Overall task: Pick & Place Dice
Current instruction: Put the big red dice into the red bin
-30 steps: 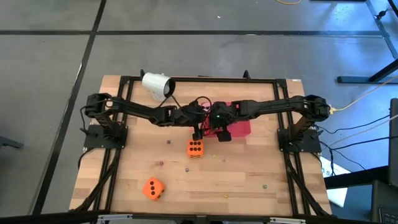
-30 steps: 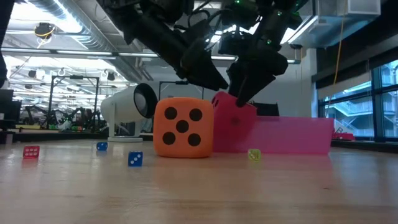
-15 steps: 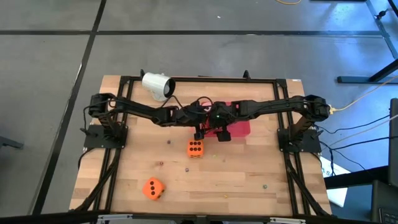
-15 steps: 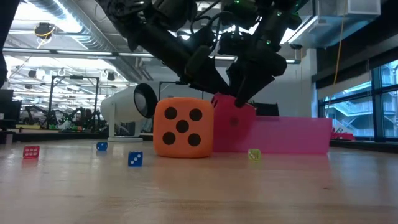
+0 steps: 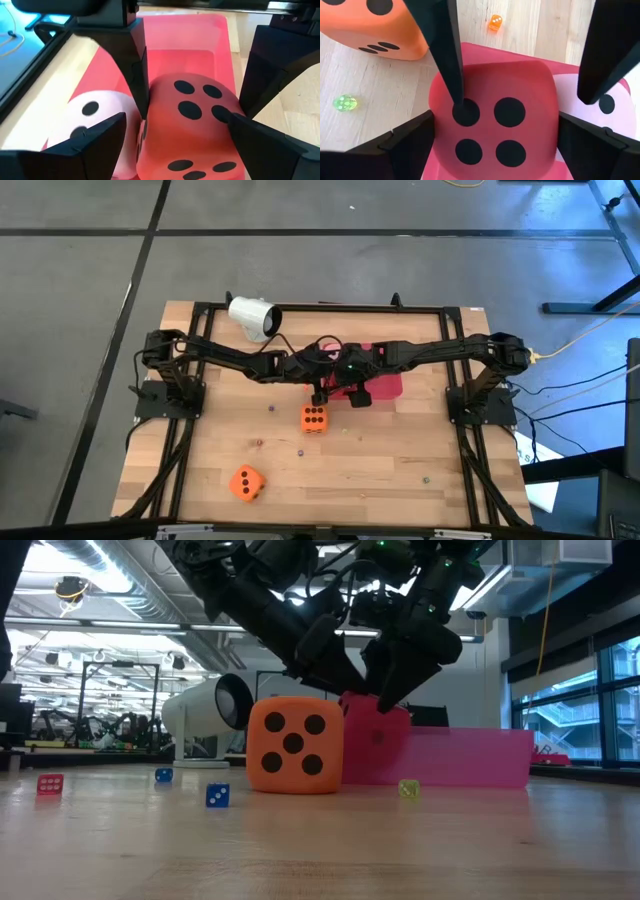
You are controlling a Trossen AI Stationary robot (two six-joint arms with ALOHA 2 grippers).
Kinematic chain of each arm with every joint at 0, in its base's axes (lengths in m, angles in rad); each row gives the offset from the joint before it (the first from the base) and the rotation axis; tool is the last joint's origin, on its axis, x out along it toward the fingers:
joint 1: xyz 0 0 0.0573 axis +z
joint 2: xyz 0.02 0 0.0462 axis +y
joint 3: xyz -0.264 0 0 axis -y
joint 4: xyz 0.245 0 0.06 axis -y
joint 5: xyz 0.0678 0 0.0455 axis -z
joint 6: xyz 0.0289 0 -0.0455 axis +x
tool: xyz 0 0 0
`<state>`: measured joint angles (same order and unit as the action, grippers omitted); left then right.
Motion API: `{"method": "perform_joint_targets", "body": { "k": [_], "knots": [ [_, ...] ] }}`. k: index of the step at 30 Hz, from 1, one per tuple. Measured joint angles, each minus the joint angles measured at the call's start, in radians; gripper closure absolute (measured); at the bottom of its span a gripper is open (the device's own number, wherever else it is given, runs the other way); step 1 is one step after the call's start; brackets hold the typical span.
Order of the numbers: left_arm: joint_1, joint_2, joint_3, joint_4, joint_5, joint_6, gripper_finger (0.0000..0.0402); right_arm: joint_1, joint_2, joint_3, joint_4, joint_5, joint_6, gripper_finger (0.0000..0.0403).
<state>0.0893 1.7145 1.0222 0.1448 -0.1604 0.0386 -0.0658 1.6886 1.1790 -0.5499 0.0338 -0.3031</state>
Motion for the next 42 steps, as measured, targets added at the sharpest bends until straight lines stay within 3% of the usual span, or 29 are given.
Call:
{"method": "perform_joint_targets", "body": {
  "k": [9, 26, 37, 42],
  "knots": [
    [0.025, 0.001, -0.002, -0.02, 0.023, -0.025, 0.0054, 0.004, 0.0, 0.0, 0.0, 0.0, 0.002, 0.0008],
    [0.026, 0.002, -0.003, -0.026, 0.022, -0.039, 0.0054, 0.009, -0.001, 0.005, -0.002, 0.056, -0.019, 0.0004],
    [0.025, 0.003, -0.002, -0.037, 0.023, -0.045, 0.0054, 0.034, -0.001, 0.114, -0.127, 0.067, -0.007, 0.0003],
    [0.026, 0.003, -0.003, -0.043, 0.023, -0.048, 0.0054, 0.044, -0.001, 0.137, -0.207, 0.127, 0.034, 0.0005]
  ]
}}
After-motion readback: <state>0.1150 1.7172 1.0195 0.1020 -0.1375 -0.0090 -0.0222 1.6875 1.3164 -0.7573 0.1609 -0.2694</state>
